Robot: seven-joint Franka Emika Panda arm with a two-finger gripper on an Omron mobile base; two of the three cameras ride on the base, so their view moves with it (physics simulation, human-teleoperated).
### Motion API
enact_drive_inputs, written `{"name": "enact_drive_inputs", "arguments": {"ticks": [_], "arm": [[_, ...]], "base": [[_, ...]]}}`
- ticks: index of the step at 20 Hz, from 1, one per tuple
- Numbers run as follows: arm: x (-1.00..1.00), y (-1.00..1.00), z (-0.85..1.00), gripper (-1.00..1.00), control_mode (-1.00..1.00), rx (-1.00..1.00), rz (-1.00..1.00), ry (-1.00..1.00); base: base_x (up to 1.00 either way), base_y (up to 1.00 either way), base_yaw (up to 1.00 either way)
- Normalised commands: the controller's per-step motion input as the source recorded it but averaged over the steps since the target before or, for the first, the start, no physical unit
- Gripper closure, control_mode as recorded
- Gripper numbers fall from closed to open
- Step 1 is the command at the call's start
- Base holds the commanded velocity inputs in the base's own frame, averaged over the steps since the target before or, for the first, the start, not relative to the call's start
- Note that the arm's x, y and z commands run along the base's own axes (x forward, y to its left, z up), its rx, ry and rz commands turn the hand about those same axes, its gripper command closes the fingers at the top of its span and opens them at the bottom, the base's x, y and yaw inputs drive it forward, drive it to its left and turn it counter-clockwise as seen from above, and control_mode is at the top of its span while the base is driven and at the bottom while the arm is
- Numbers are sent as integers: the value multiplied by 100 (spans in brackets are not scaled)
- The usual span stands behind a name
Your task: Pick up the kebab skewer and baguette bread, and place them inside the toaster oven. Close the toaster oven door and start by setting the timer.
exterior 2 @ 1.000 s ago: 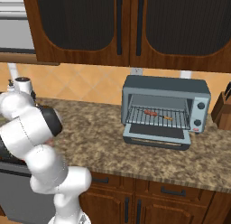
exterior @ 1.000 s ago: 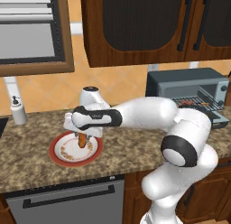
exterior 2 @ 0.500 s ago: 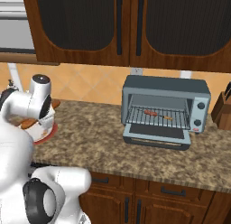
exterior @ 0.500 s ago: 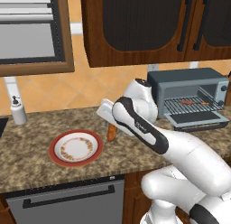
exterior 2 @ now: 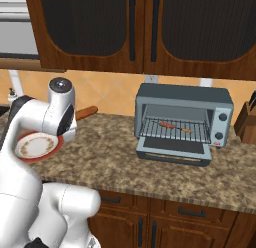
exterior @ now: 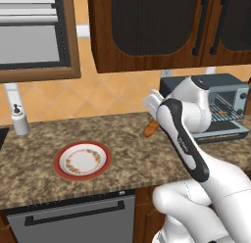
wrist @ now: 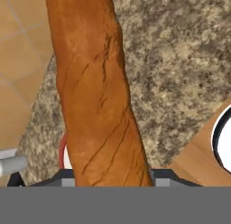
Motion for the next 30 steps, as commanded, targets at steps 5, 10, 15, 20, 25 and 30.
{"name": "enact_drive_inputs", "arguments": {"ticks": [5,10,15,20,25,30], "arm": [[0,-100,49,100,-100,1,-47,0],[0,-100,25,100,-100,0,-49,2],[-3,-100,0,100,-100,2,-18,2],[4,-100,-16,100,-100,5,2,0],[38,-96,-32,100,-100,16,2,5],[72,-53,-6,100,-100,18,0,3]], "base": [[0,0,0],[0,0,0],[0,0,0],[0,0,0],[0,0,0],[0,0,0]]}}
